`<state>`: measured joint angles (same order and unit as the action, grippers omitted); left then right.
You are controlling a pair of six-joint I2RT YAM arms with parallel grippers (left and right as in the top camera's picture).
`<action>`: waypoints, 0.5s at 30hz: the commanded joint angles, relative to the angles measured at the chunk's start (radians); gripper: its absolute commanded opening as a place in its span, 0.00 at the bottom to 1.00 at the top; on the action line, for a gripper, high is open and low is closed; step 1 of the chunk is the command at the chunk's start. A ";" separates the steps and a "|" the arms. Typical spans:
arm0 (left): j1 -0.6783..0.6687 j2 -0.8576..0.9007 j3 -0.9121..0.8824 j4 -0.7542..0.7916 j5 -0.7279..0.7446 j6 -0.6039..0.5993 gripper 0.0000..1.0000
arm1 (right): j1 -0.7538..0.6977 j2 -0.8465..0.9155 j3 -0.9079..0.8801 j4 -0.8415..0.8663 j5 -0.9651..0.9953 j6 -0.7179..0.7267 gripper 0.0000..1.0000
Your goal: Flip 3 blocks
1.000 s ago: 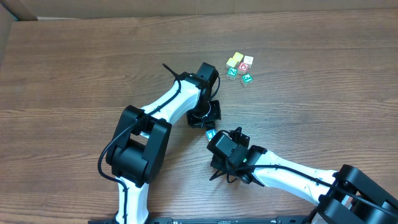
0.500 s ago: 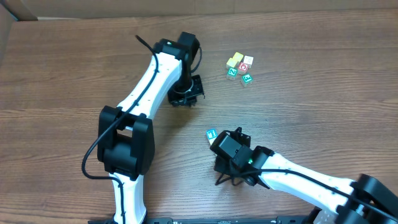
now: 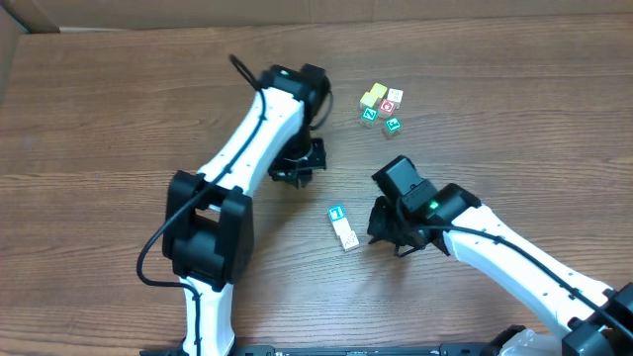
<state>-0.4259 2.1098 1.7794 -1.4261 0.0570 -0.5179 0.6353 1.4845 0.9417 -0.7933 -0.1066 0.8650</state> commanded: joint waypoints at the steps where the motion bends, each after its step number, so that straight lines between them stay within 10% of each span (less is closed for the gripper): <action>1: -0.041 -0.014 -0.079 0.040 -0.044 -0.041 0.04 | 0.003 0.034 0.014 0.006 -0.031 -0.032 0.04; 15: -0.020 -0.013 -0.227 0.187 0.030 -0.073 0.04 | 0.038 0.179 0.013 0.130 -0.027 -0.032 0.04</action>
<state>-0.4450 2.1098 1.5562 -1.2507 0.0517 -0.5716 0.6571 1.6447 0.9417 -0.6746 -0.1303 0.8371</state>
